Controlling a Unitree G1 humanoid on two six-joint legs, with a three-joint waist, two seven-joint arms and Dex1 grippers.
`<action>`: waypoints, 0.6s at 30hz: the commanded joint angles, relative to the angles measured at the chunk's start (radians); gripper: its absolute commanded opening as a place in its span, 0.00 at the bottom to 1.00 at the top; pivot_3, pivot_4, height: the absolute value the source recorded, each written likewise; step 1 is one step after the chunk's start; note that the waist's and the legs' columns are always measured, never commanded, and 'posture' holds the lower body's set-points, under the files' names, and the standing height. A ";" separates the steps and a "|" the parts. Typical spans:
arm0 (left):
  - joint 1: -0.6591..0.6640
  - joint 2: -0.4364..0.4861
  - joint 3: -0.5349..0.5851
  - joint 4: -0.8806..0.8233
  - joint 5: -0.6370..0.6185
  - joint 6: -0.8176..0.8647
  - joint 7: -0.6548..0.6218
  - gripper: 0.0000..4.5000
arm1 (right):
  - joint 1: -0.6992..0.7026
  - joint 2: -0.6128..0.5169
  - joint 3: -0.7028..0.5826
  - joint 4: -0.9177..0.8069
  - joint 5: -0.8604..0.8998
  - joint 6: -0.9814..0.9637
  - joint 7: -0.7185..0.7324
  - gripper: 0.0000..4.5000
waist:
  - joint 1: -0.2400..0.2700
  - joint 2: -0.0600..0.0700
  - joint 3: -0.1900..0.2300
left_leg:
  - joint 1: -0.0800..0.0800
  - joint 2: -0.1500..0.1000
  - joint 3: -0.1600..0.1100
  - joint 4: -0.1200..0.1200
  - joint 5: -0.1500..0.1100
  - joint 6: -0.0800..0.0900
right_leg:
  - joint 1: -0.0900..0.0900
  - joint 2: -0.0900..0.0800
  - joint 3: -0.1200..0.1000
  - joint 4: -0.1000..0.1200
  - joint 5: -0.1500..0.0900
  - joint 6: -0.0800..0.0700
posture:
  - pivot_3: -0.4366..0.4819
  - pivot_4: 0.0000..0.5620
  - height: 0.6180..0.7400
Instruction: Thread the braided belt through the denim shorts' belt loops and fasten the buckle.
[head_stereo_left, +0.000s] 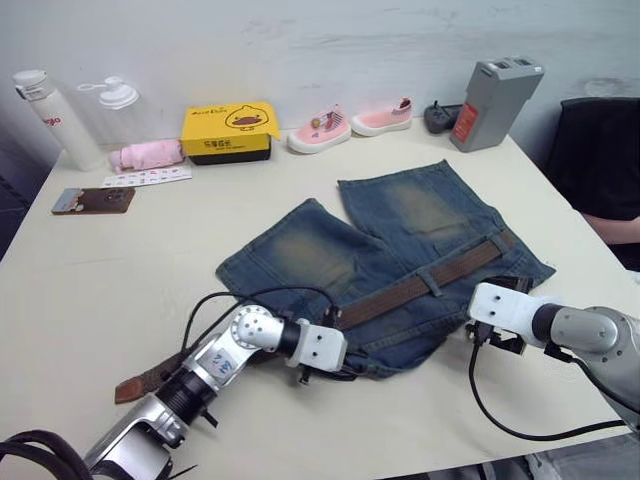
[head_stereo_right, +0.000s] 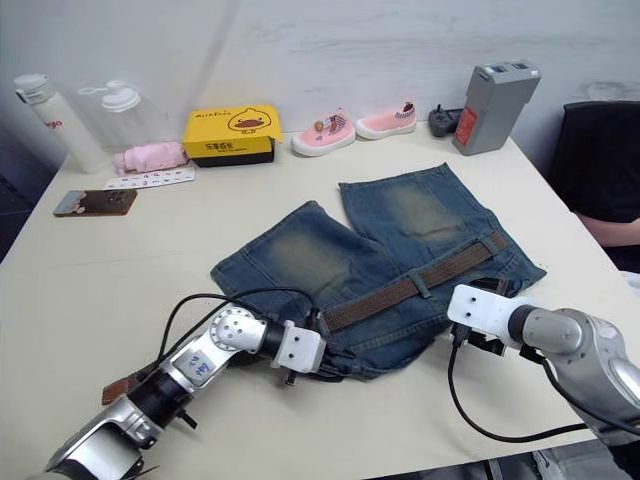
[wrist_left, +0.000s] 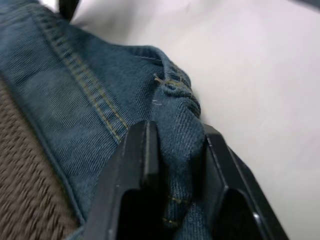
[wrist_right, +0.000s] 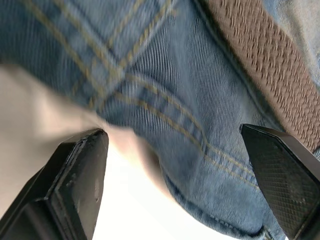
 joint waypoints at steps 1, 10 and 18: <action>0.030 0.138 0.116 0.068 0.026 -0.086 -0.020 0.30 | 0.013 0.008 -0.016 -0.033 0.004 -0.011 0.025 1.00 | 0.000 0.003 0.000 | 0.000 0.000 0.000 0.000 0.000 0.000 | 0.000 0.000 -0.001 0.000 0.000 -0.001 | 0.48 0.27 0.77; 0.096 0.275 0.220 0.099 -0.024 -0.264 -0.082 0.30 | -0.007 0.073 0.091 -0.012 -0.107 -0.065 -0.010 1.00 | -0.002 0.005 -0.005 | 0.002 0.000 0.002 -0.007 -0.001 -0.002 | -0.002 0.000 -0.001 0.004 -0.001 -0.002 | 0.48 0.27 0.77; 0.095 0.254 0.252 0.169 0.026 -0.290 -0.056 0.29 | -0.081 0.179 0.156 0.015 -0.188 -0.003 -0.005 0.71 | -0.005 0.003 -0.008 | 0.003 0.000 0.002 -0.008 -0.002 -0.003 | -0.002 0.000 -0.001 0.005 -0.001 -0.002 | 0.48 0.27 0.77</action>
